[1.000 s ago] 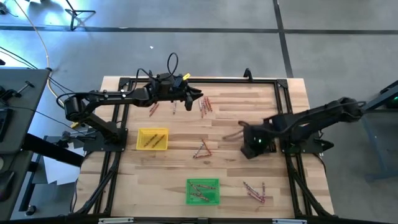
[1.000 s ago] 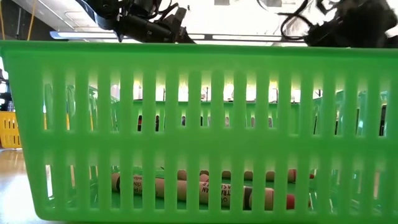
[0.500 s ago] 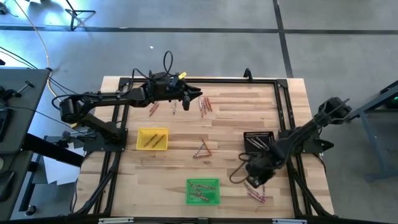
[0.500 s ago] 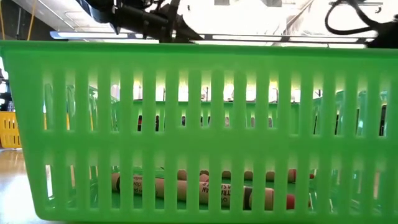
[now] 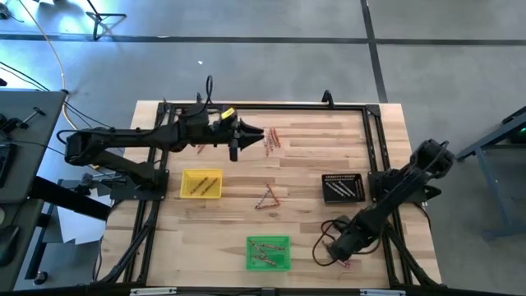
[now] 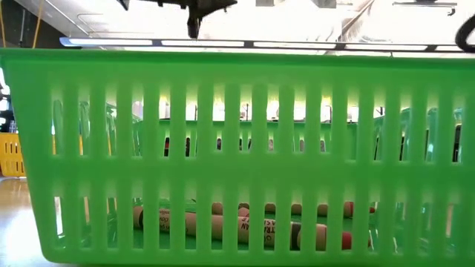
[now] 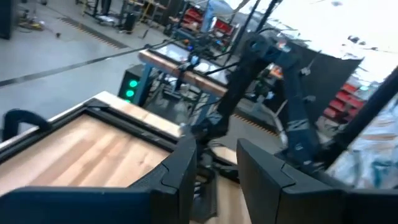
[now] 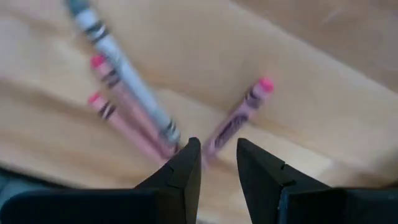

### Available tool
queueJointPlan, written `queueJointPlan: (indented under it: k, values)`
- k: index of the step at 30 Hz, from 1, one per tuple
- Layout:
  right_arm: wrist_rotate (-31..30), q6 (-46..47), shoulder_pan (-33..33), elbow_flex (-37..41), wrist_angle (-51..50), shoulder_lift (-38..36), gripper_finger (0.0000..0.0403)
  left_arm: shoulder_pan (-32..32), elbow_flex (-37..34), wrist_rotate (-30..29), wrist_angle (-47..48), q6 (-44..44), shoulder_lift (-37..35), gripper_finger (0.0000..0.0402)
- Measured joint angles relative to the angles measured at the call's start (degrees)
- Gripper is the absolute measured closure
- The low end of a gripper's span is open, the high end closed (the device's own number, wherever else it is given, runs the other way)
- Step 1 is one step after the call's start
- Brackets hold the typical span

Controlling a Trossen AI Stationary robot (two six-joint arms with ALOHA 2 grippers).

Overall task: Sort crayons
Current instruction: Put the pink crayon into the green bin

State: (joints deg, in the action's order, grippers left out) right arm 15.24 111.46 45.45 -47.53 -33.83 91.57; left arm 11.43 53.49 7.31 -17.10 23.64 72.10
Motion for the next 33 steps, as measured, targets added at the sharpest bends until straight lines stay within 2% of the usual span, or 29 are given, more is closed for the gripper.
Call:
queueJointPlan:
  k: [3,7,13,16,21,25,28,33]
  values:
    - [-1.7,1.1,0.4,0.0,-0.2,2.8,0.0307,-3.0,0.0,-2.5,0.1,1.0,-0.9,0.0300]
    - [-1.0,0.9,0.3,-0.4,-0.6,5.9,0.0307,-7.1,0.0,-7.3,0.0,1.4,-1.6,0.0300]
    - [-1.9,0.6,0.3,-0.5,-1.5,6.7,0.0309,-12.6,0.0,-13.8,0.2,1.6,-1.7,0.0300]
    - [-2.2,-1.0,0.4,-0.5,-1.8,6.7,0.0328,-14.8,0.0,-16.7,0.2,1.6,-1.7,0.0300]
    - [-2.3,-3.4,0.4,-0.5,-2.4,6.6,0.0391,-17.9,0.0,-20.8,0.1,1.7,-1.7,0.0300]
    - [-3.1,-4.0,0.5,0.0,-2.7,5.2,0.0390,-19.4,0.0,-22.5,0.1,1.7,-1.7,0.0300]
    - [-6.6,-4.4,1.3,0.3,-3.3,1.9,0.0398,-20.2,0.0,-23.1,0.1,1.7,-1.7,0.0300]
    - [-18.4,-4.2,2.8,0.3,-4.2,-5.4,0.0399,-20.5,0.0,-23.2,0.1,1.7,-1.6,0.0300]
